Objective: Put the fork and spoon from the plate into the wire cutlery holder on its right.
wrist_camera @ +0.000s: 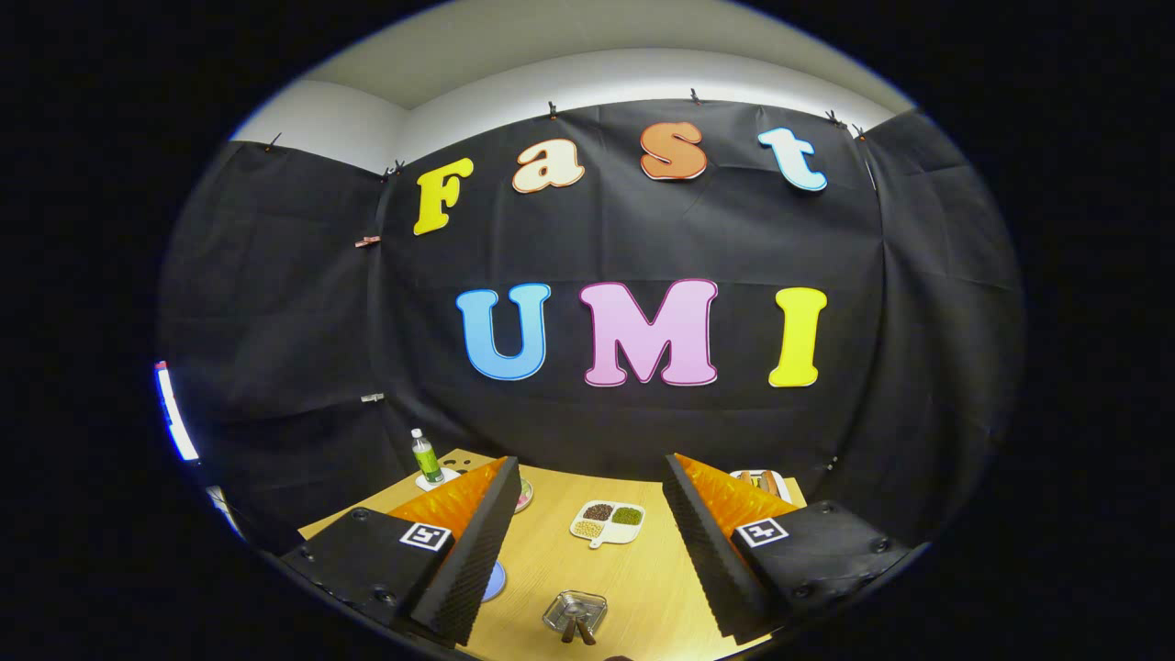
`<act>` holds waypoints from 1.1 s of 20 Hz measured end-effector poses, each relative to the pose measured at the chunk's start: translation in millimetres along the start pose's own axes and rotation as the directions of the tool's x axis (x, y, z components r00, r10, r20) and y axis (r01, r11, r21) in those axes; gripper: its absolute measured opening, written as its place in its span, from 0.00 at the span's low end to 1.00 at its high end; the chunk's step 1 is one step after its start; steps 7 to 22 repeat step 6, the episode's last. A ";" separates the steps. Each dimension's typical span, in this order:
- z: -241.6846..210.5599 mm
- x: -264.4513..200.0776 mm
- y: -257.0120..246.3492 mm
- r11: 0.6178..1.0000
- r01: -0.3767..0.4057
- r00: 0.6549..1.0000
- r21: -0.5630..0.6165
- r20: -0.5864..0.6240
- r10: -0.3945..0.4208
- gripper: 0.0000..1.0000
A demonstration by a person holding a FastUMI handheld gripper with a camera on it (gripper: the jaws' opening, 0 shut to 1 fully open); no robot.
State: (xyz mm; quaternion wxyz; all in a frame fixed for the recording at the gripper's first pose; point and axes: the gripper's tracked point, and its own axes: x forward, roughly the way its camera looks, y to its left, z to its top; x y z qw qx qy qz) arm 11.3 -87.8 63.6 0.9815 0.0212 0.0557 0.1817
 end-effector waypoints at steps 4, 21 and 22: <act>-6.9 3.4 3.3 1.000 0.000 1.000 0.025 -0.025 0.000 0.97; -9.0 5.7 3.8 0.999 0.004 0.999 0.034 -0.034 -0.003 0.97; -9.0 5.7 3.8 0.999 0.004 0.999 0.034 -0.034 -0.003 0.97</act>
